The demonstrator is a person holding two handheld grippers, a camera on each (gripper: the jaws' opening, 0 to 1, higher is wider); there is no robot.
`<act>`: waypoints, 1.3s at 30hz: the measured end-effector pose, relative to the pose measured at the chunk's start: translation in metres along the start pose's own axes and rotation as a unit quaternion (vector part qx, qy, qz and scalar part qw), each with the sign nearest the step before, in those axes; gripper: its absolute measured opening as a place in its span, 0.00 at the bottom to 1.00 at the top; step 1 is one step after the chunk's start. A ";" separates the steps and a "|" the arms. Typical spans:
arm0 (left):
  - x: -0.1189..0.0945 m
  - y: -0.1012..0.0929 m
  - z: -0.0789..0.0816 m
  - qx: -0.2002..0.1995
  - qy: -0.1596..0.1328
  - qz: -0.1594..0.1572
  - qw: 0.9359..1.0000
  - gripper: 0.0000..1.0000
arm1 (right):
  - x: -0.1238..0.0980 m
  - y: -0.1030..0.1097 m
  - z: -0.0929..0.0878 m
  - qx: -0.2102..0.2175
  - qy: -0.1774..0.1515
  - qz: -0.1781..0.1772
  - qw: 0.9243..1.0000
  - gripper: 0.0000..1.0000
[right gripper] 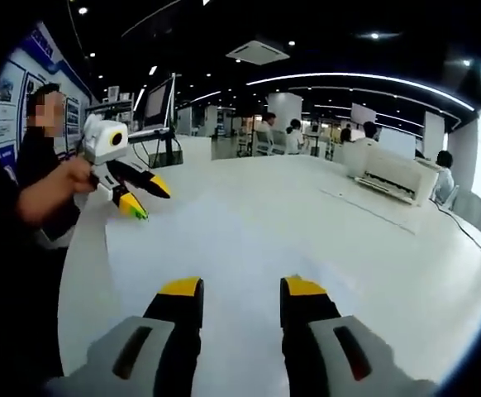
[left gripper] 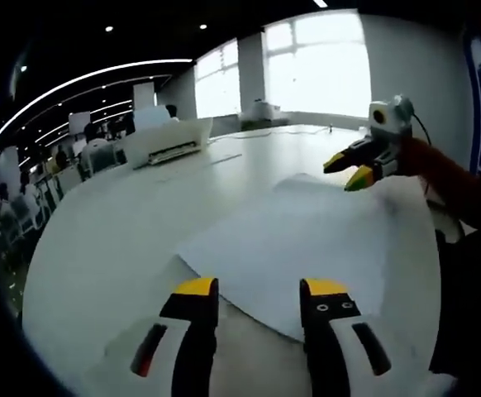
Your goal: Organize the stack of printing papers by aligning and flattening the scattered papers on the table
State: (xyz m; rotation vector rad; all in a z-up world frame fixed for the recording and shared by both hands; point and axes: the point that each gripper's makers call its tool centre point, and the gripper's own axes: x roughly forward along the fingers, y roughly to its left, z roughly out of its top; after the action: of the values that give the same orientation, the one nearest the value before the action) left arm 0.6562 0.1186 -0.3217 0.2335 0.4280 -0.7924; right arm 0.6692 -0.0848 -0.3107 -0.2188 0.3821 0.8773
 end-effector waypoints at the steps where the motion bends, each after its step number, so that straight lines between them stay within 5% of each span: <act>1: -0.002 0.001 0.000 0.000 -0.002 0.001 1.000 0.44 | -0.003 0.000 0.002 0.006 -0.006 0.002 1.000 0.34; 16: -0.061 0.014 -0.014 -0.032 -0.035 0.043 0.998 0.49 | -0.050 0.006 0.000 0.024 -0.041 0.003 0.999 0.42; 39: -0.140 0.017 -0.019 -0.013 -0.042 0.099 0.994 0.55 | -0.126 0.005 -0.003 0.001 -0.036 -0.031 0.999 0.53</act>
State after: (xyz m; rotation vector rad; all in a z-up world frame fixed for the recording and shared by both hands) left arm 0.5755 0.2262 -0.2742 0.2136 0.3301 -0.6001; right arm 0.5923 -0.1717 -0.2622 -0.1944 0.3072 0.8215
